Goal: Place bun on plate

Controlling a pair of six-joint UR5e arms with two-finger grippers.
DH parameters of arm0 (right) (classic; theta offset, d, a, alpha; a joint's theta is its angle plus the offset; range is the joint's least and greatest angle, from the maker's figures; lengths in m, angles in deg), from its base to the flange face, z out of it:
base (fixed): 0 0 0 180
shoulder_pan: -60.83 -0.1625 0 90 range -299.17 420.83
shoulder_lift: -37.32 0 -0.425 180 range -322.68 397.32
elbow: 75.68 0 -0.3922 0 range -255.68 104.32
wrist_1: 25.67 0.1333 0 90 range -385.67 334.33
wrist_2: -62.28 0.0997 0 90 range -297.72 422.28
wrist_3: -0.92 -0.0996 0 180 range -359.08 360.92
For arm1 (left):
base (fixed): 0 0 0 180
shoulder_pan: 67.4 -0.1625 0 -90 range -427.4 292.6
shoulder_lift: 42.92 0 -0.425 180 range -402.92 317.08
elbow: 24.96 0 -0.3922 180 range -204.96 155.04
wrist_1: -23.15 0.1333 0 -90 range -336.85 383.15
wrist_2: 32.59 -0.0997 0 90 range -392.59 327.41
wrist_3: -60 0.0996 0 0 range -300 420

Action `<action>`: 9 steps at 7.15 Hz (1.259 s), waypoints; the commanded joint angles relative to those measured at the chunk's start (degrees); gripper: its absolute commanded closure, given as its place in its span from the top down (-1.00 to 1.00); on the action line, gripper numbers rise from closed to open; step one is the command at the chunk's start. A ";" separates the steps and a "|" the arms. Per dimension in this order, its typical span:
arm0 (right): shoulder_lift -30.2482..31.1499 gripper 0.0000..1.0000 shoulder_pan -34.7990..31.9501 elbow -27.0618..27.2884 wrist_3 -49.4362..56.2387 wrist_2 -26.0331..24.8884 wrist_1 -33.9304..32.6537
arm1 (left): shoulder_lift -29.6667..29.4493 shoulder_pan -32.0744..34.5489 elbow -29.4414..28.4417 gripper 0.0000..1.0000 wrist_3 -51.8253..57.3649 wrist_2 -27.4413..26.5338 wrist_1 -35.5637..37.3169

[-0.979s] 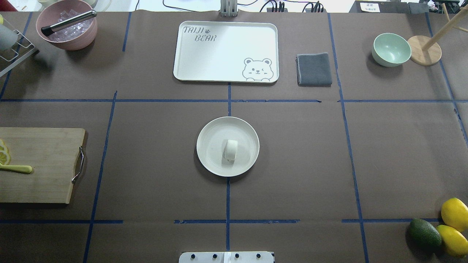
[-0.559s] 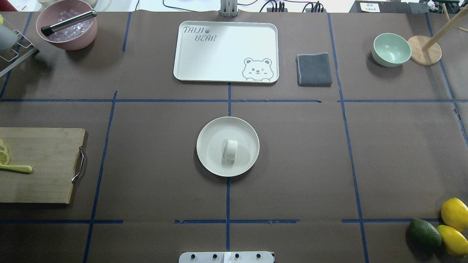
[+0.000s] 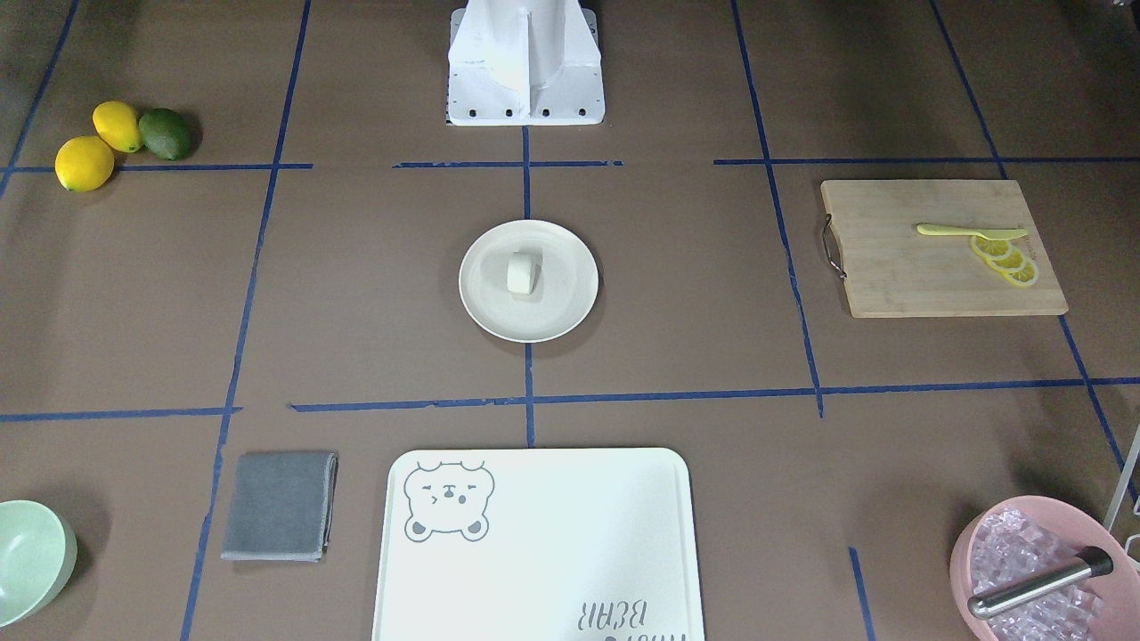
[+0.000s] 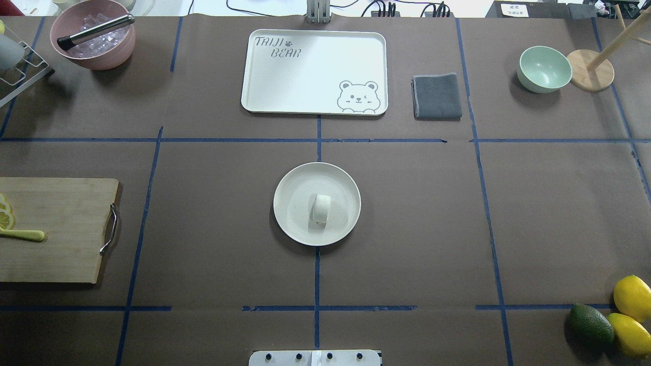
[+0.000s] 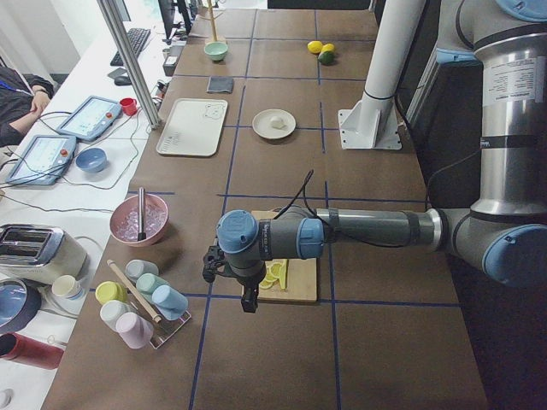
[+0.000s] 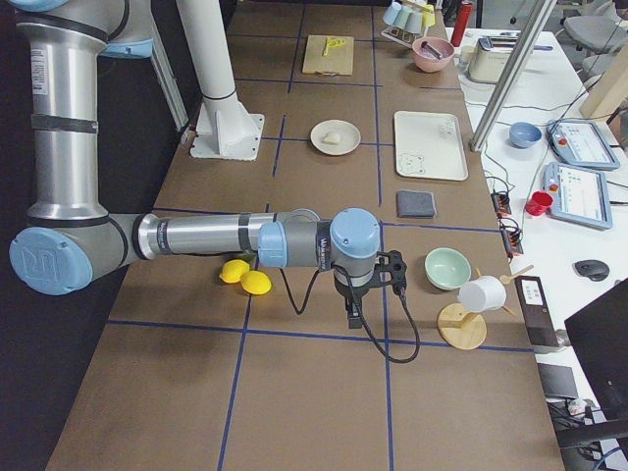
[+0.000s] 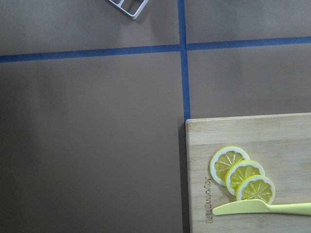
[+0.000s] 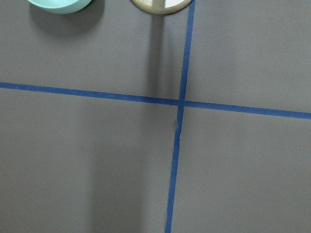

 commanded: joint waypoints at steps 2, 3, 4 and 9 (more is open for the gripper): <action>0.00 1.00 0.00 -0.01 -0.05 -0.01 -0.01 | -0.11 0.20 0.28 1.00 -0.09 0.00 0.02; 0.00 1.00 0.00 -0.01 -0.05 -0.01 -0.01 | -0.11 0.29 0.28 1.00 -0.27 0.00 -0.07; 0.00 1.00 0.00 -0.01 -0.05 -0.01 -0.01 | -0.20 0.29 0.37 1.00 -0.27 0.00 -0.07; 0.00 1.00 0.00 -0.01 -0.05 -0.01 -0.01 | -0.72 0.90 0.54 1.00 -0.36 -0.09 0.02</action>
